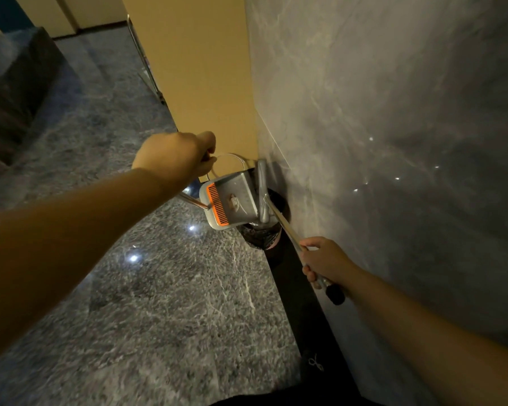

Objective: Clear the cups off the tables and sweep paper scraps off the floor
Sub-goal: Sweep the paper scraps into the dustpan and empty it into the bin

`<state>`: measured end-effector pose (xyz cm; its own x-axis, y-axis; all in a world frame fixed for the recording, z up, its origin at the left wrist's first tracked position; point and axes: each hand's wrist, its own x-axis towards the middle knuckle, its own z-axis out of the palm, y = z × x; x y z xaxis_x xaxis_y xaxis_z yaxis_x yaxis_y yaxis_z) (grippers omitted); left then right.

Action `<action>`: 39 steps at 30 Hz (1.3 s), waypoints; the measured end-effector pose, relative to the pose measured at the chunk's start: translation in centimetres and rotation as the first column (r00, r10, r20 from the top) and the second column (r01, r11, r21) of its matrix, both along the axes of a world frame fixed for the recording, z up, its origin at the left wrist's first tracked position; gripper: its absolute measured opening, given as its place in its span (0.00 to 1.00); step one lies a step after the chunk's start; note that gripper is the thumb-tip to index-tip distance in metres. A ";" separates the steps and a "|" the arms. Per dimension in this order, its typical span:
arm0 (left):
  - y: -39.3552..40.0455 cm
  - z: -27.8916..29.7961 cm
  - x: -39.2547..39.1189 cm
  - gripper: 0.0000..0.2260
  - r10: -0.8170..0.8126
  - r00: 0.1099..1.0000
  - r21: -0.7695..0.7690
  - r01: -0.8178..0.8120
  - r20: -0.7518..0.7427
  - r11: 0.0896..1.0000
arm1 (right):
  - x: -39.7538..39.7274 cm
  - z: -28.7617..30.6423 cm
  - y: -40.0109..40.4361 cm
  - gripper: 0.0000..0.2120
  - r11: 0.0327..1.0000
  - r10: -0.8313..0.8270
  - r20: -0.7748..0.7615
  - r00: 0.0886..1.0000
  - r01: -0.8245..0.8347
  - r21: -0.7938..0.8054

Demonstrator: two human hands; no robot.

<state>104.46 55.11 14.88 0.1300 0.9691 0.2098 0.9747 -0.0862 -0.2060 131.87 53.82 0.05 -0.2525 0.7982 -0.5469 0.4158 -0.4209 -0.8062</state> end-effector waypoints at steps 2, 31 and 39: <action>-0.1 -0.2 -0.3 0.13 0.014 1.000 0.024 -0.014 0.014 1.000 | 0.0 0.0 -0.4 0.08 1.000 -0.014 -0.007 1.000 0.014 -0.011; -17.1 -0.6 -4.7 0.12 0.347 0.920 0.159 -0.375 0.181 0.913 | -4.8 1.3 -5.7 0.20 0.949 0.315 -0.043 0.948 -0.316 -0.017; -29.6 -2.7 -3.4 0.11 0.651 0.714 0.067 -0.685 0.258 0.725 | -8.4 -0.5 -10.2 0.20 0.809 0.587 0.020 0.809 -0.586 -0.055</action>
